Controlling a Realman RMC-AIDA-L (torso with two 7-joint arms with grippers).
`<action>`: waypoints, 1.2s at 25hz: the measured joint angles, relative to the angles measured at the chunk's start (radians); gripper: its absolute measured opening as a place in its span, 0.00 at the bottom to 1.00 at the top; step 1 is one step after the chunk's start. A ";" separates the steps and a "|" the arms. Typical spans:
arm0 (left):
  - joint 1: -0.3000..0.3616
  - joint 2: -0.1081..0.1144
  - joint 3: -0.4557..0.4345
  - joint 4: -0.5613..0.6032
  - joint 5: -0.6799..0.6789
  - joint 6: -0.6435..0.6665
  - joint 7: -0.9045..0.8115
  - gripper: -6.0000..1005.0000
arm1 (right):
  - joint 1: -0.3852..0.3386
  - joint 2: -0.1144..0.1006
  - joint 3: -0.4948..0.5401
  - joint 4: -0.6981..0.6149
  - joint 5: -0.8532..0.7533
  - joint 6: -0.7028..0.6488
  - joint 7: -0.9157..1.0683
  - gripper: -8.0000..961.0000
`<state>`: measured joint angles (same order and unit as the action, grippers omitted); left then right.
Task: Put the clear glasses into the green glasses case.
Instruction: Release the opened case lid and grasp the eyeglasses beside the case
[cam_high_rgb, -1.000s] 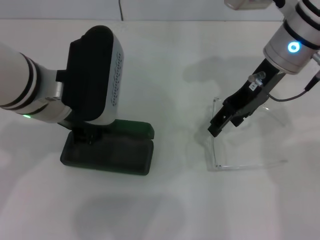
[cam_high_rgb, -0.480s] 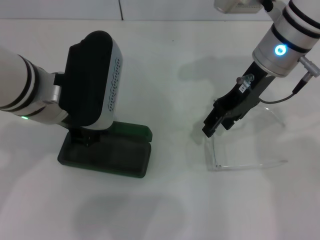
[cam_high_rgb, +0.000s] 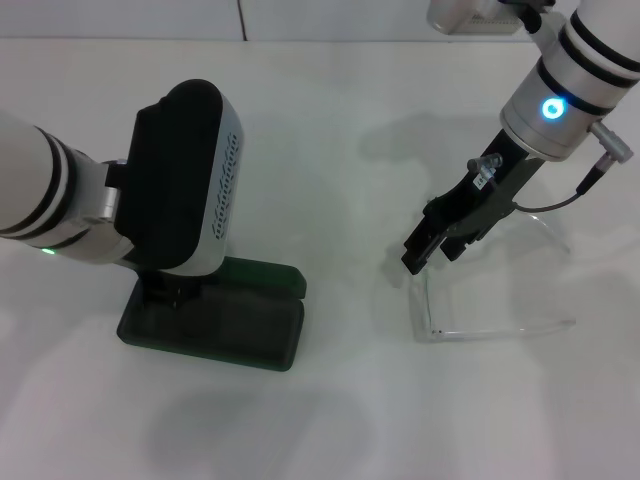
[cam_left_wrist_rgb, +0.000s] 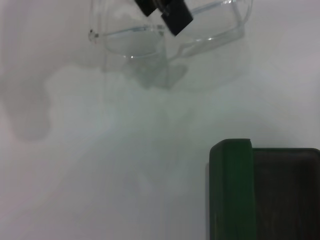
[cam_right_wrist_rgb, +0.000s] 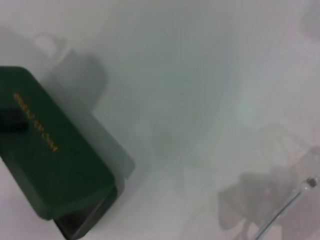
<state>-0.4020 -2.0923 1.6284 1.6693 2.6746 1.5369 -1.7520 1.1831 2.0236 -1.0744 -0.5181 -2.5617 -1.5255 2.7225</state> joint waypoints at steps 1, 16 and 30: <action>0.002 0.000 0.000 0.002 -0.002 0.000 0.001 0.20 | -0.001 0.000 0.000 0.001 0.000 0.003 0.001 0.60; 0.010 0.000 0.002 -0.001 -0.007 0.000 0.015 0.20 | 0.025 -0.001 -0.001 0.063 -0.009 0.055 0.000 0.54; 0.014 0.000 0.005 -0.002 -0.010 0.000 0.016 0.21 | 0.041 -0.001 -0.035 0.103 -0.011 0.090 0.000 0.47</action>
<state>-0.3878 -2.0923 1.6334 1.6673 2.6644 1.5370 -1.7364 1.2245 2.0225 -1.1094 -0.4155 -2.5725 -1.4356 2.7223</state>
